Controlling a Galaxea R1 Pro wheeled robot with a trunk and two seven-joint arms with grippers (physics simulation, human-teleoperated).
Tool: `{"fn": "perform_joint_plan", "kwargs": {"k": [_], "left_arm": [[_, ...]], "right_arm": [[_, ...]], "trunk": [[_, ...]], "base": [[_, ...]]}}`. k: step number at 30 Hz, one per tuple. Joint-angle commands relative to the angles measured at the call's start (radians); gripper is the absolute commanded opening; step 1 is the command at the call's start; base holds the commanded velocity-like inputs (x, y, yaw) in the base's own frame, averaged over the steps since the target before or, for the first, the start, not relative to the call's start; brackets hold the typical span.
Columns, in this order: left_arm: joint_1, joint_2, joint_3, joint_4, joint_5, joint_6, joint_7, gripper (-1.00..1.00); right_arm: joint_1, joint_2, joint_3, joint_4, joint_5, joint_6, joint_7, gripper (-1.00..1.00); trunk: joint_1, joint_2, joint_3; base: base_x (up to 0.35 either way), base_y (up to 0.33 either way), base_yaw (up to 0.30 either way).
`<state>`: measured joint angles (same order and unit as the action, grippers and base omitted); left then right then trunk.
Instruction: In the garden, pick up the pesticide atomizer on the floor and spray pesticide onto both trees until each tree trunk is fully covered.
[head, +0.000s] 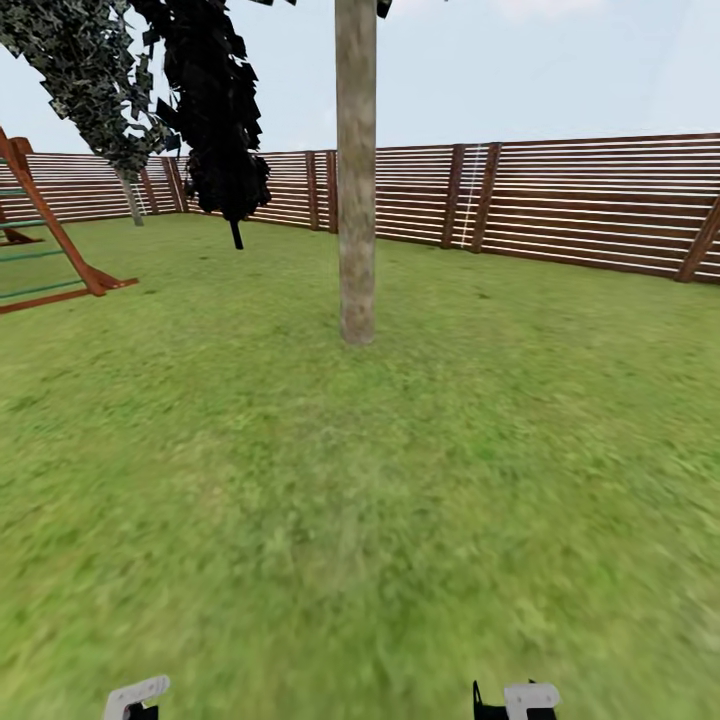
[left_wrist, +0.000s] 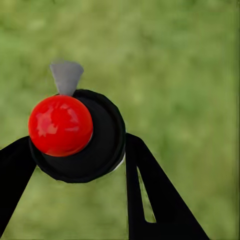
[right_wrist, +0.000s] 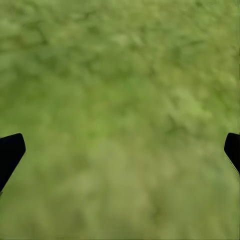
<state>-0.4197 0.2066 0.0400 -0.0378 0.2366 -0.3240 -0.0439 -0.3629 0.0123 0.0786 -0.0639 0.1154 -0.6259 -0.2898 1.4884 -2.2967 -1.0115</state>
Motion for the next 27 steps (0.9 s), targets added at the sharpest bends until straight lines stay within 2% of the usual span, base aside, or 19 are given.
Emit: {"fn": "perform_joint_plan", "kwargs": {"k": [1, 27], "left_arm": [[-0.001, 0.000, 0.004, 0.001, 0.004, -0.003, -0.005, -1.00], [-0.001, -0.001, 0.003, 0.001, 0.004, -0.003, -0.004, -1.00]], "right_arm": [[-0.001, 0.000, 0.007, 0.001, 0.006, 0.000, -0.010, 1.00], [-0.001, -0.002, 0.007, 0.002, 0.006, 0.000, -0.007, 1.00]], "trunk": [[0.000, 0.000, -0.001], [0.000, 0.000, -0.001]], "base": [[0.339, 0.000, 0.000], [0.339, 0.000, 0.000]]}}
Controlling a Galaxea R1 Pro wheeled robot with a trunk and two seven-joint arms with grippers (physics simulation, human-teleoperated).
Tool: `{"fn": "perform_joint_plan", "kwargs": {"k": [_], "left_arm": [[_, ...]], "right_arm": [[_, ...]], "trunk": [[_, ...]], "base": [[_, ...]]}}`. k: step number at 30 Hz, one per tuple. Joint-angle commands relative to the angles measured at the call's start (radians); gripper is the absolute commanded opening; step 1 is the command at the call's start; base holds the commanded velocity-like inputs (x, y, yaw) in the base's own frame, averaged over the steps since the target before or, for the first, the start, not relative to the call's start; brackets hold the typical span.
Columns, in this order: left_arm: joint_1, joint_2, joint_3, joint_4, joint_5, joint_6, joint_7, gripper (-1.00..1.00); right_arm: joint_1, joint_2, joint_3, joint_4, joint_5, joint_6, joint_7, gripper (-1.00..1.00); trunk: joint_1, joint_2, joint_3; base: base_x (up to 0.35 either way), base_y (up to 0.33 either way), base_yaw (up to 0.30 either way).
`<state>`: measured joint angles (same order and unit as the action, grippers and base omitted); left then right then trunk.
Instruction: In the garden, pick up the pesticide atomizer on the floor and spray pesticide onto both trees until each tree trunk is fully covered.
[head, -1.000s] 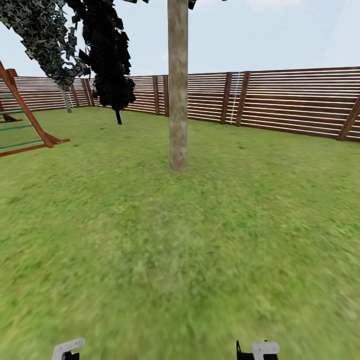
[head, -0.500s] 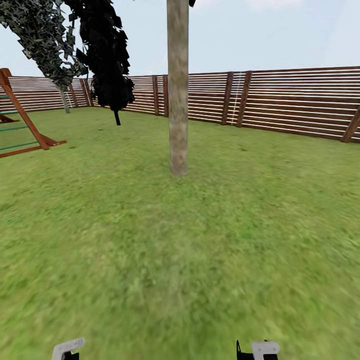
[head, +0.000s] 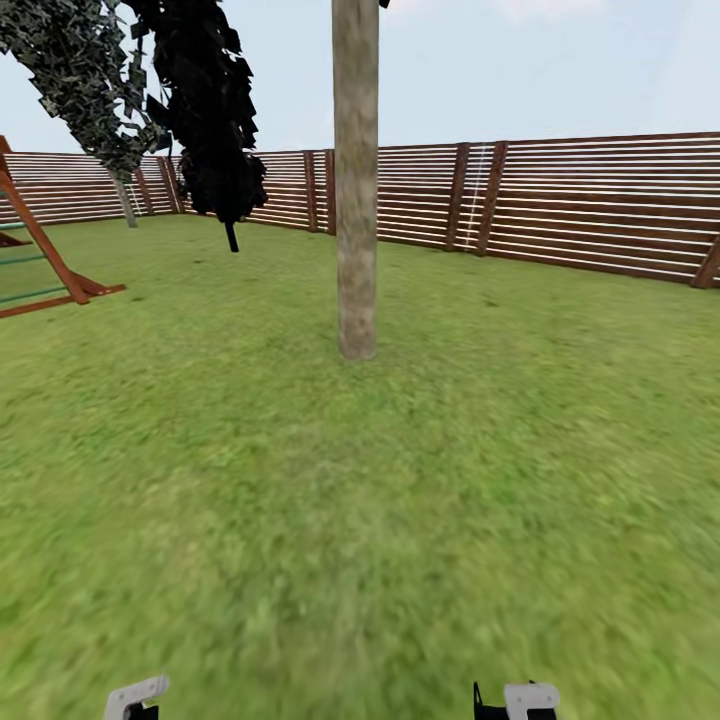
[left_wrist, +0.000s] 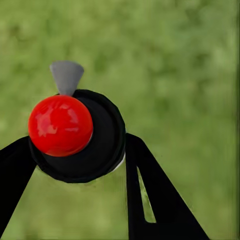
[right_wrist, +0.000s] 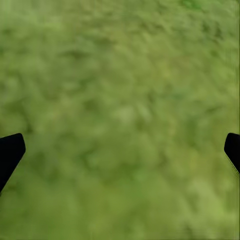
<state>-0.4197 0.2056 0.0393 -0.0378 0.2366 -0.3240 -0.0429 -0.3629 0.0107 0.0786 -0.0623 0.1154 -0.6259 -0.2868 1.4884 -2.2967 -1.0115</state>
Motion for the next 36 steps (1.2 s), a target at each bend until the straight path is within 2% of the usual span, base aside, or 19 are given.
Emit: {"fn": "perform_joint_plan", "kwargs": {"k": [1, 36], "left_arm": [[-0.001, 0.000, 0.004, 0.001, 0.004, -0.003, -0.005, -1.00], [-0.001, 0.001, 0.004, 0.001, 0.003, -0.003, -0.005, -1.00]], "right_arm": [[-0.001, 0.000, 0.007, 0.001, 0.006, 0.001, -0.010, 1.00], [-0.001, 0.002, 0.007, -0.001, 0.006, 0.000, -0.012, 1.00]], "trunk": [[0.000, 0.000, -0.001], [0.000, 0.000, -0.001]], "base": [[0.339, 0.000, 0.000], [0.339, 0.000, 0.000]]}}
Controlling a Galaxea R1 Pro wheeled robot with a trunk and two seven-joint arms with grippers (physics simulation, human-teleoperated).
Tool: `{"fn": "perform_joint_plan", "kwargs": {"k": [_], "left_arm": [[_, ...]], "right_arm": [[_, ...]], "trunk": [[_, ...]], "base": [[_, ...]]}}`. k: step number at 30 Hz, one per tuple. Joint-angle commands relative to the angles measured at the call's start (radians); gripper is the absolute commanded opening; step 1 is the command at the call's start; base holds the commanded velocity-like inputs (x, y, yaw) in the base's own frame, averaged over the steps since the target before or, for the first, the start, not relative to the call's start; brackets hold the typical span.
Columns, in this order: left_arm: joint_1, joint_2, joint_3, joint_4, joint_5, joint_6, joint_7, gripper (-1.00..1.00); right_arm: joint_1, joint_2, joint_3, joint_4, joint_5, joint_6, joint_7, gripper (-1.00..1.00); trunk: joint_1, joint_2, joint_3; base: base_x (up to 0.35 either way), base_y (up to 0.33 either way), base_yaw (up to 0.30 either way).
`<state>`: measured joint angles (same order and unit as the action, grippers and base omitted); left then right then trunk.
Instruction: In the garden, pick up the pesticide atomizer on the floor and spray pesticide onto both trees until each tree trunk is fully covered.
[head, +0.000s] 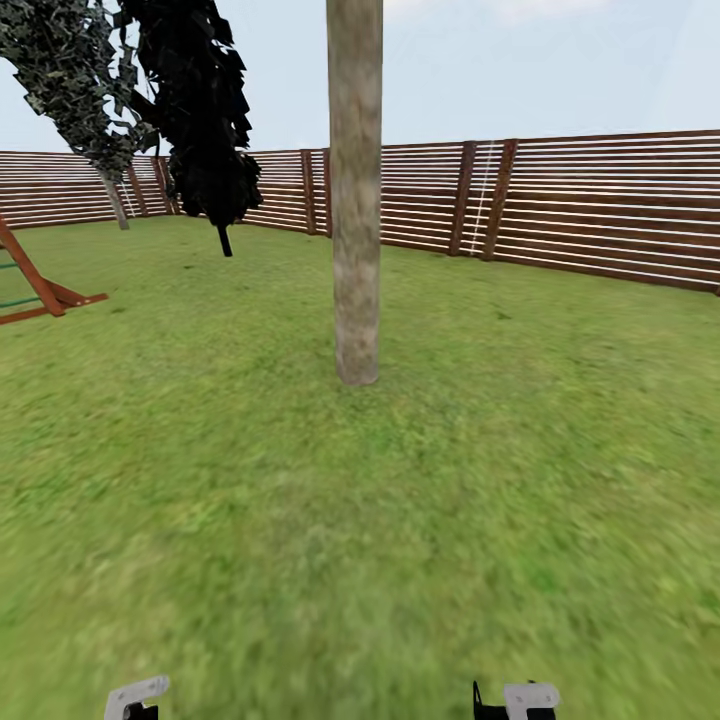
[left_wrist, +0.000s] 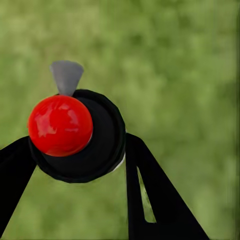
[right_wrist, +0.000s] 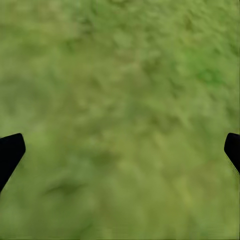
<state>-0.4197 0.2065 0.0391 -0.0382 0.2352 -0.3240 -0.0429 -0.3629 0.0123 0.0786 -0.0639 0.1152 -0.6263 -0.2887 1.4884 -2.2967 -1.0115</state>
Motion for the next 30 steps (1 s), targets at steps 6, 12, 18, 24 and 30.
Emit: {"fn": "perform_joint_plan", "kwargs": {"k": [6, 12, 18, 24, 30], "left_arm": [[-0.001, 0.000, 0.004, 0.001, 0.005, -0.002, -0.005, -1.00], [-0.001, -0.001, 0.004, 0.001, 0.005, -0.003, -0.005, -1.00], [-0.001, -0.001, 0.004, 0.000, 0.005, -0.003, -0.005, -1.00], [-0.001, 0.000, 0.004, 0.000, 0.005, -0.003, -0.005, -1.00], [-0.001, 0.001, 0.004, 0.000, 0.005, -0.003, -0.005, -1.00]], "right_arm": [[-0.001, 0.000, 0.007, 0.001, 0.006, 0.000, -0.010, 1.00], [-0.001, 0.000, 0.007, 0.001, 0.006, 0.000, -0.010, 1.00], [-0.001, 0.000, 0.007, 0.001, 0.006, 0.001, -0.010, 1.00], [-0.001, 0.000, 0.007, 0.001, 0.006, 0.000, -0.010, 1.00], [-0.001, 0.000, 0.007, 0.001, 0.006, 0.000, -0.009, 1.00]], "trunk": [[0.000, 0.000, -0.001], [0.000, 0.000, -0.001], [0.000, 0.000, -0.001], [0.000, 0.000, -0.001], [0.000, 0.000, 0.001]], "base": [[0.339, 0.000, 0.000], [0.339, 0.000, 0.000], [0.339, 0.000, 0.000], [0.339, 0.000, 0.000], [0.339, 0.000, -0.072]]}}
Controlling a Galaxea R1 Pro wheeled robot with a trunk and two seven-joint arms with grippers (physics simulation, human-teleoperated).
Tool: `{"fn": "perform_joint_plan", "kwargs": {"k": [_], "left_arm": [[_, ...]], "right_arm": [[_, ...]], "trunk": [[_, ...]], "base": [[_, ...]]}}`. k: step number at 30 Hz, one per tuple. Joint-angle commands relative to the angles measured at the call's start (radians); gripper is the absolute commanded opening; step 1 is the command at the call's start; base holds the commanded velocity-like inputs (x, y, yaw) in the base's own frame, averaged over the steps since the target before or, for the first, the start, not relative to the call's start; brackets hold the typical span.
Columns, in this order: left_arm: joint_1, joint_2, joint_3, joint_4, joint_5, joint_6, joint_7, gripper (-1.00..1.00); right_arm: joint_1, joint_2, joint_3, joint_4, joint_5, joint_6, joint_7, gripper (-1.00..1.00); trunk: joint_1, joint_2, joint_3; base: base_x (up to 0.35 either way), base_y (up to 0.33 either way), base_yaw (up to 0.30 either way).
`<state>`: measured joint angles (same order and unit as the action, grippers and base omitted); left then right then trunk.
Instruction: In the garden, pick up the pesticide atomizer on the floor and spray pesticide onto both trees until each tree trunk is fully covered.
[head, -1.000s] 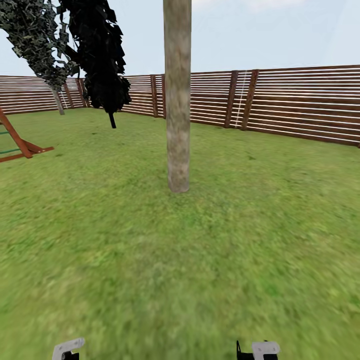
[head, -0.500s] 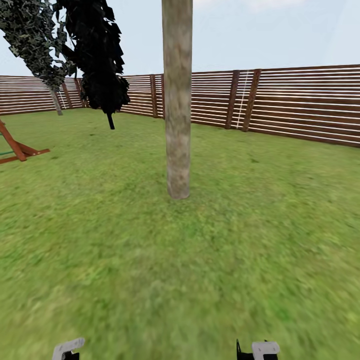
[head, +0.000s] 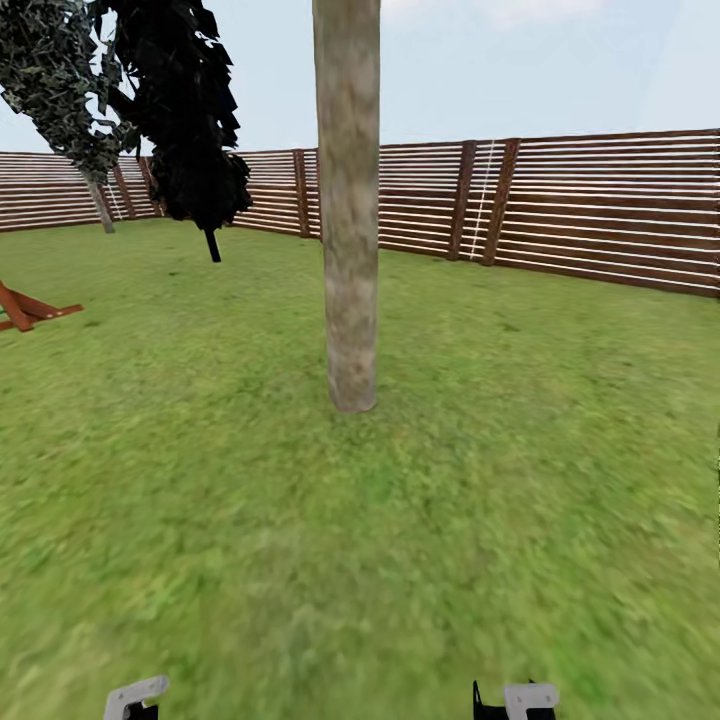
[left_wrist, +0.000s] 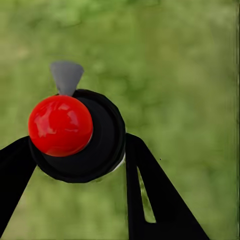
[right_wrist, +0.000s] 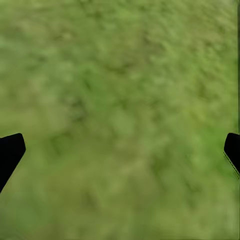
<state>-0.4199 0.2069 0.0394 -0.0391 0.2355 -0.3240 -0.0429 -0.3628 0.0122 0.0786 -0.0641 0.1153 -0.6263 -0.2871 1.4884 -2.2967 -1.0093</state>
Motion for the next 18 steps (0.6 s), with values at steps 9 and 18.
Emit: {"fn": "perform_joint_plan", "kwargs": {"k": [9, 18], "left_arm": [[0.000, -0.001, 0.004, 0.002, 0.004, -0.001, -0.005, -1.00], [0.000, -0.001, 0.004, 0.001, 0.004, -0.003, -0.005, -1.00]], "right_arm": [[-0.001, 0.000, 0.007, 0.001, 0.006, 0.000, -0.011, 1.00], [-0.001, 0.000, 0.009, 0.001, 0.006, 0.000, -0.009, 1.00]], "trunk": [[0.000, 0.000, 0.000], [0.000, 0.000, 0.000]], "base": [[0.339, 0.000, -0.013], [0.339, 0.000, -0.048]]}}
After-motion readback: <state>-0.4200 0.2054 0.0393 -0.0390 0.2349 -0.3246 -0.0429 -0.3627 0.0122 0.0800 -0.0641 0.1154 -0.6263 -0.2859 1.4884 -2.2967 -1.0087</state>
